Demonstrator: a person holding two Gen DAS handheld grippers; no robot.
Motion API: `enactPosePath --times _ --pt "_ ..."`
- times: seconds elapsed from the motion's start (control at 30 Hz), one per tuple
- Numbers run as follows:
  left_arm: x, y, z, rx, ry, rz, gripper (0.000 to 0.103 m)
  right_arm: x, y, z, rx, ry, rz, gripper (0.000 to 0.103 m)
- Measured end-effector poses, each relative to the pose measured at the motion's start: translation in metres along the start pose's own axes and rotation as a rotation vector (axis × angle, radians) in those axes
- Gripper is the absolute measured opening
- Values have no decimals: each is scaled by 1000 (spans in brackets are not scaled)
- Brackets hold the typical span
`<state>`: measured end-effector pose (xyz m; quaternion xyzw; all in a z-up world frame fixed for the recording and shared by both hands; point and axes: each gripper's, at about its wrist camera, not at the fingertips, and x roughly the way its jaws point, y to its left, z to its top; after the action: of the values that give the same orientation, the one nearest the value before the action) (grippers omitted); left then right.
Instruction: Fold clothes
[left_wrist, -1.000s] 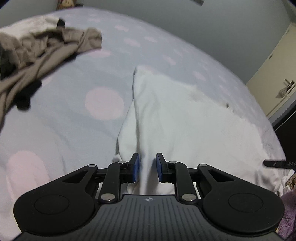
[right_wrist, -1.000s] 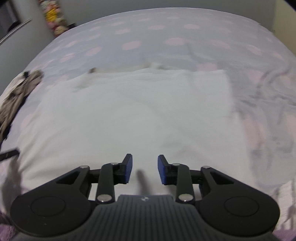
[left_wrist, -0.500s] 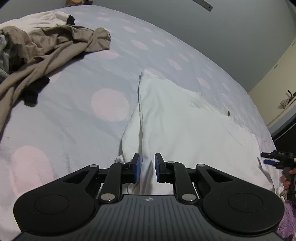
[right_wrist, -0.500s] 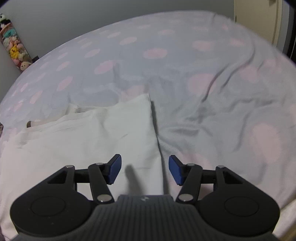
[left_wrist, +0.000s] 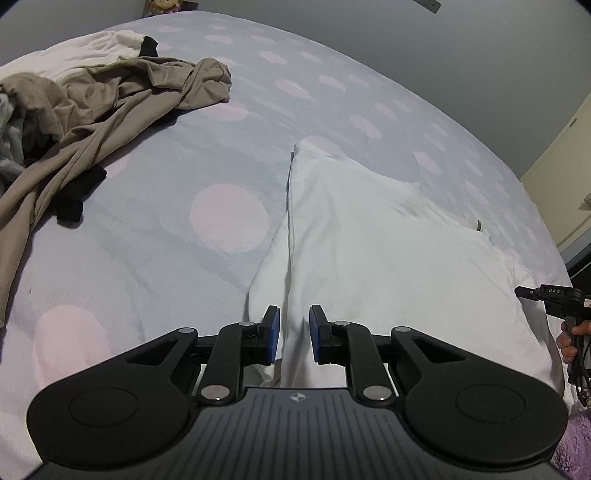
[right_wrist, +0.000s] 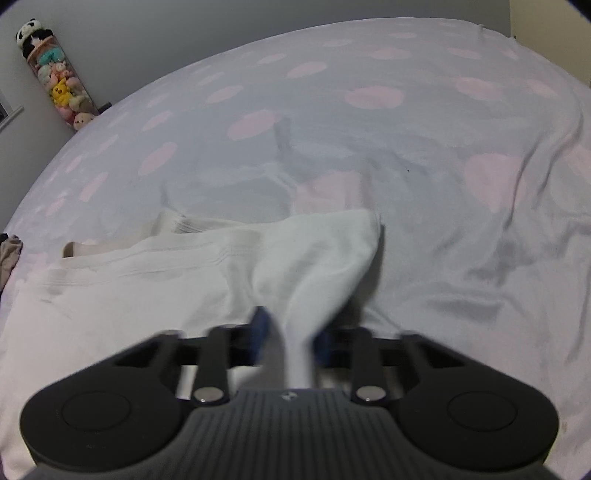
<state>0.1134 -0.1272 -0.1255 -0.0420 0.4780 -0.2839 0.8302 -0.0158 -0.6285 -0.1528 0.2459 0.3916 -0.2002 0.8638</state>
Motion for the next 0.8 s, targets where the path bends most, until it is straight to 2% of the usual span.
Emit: enactPosePath --times 0.1,0.27,0.4,0.5,0.67,0.8 --pt "0 -3 3 6 -5 0 14 -4 2 0 -11 -11 10 11" --pt "-1 -6 5 8 -21 -7 14 -28 23 2 -21 -61 25 10" --pt "-2 -7 10 16 -51 -29 14 -50 60 11 -65 -80 39 9" --pt "-3 -8 14 33 -75 -35 14 -65 90 16 -66 -94 91 9" --pt "-2 -3 22 84 -83 3 14 -73 153 23 -87 -96 150 9" --pt "-2 8 25 86 -93 22 14 -70 212 18 -121 -94 176 9"
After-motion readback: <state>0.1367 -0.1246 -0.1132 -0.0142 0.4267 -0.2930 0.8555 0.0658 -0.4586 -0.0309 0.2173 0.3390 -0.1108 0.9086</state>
